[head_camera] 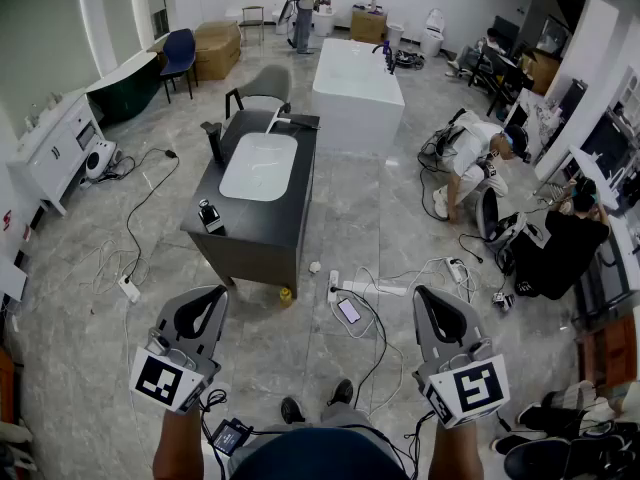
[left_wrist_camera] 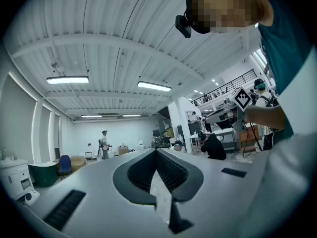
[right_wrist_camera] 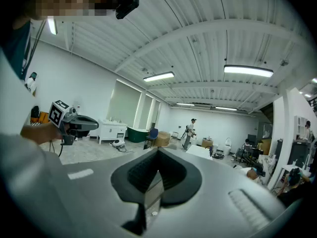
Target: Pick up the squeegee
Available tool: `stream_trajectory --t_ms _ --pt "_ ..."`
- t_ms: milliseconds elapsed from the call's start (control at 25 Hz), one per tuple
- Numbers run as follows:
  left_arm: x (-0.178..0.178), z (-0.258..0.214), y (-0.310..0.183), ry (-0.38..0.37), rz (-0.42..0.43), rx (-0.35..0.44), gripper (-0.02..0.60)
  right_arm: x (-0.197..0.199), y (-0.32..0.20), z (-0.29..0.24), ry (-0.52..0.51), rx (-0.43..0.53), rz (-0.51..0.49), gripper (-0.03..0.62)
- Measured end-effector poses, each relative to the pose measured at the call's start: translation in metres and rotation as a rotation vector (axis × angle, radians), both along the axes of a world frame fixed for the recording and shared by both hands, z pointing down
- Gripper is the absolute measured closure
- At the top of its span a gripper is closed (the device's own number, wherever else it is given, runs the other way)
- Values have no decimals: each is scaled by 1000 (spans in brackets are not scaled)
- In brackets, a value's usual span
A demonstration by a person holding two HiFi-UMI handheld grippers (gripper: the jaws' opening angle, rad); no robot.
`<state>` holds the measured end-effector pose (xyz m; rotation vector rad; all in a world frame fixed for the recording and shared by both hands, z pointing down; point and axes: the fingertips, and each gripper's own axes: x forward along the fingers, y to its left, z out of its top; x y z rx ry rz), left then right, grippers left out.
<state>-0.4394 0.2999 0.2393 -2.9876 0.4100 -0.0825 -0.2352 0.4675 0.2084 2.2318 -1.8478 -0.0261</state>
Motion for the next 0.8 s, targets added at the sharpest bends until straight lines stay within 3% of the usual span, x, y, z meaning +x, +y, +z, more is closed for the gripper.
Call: stream_trajectory --t_ms 440,800 --pt "22 -14 -15 68 51 41 577 5 -33 7 -33 12 1 588" --pt "70 -12 -29 23 24 66 577 54 -47 13 -38 38 -21 587"
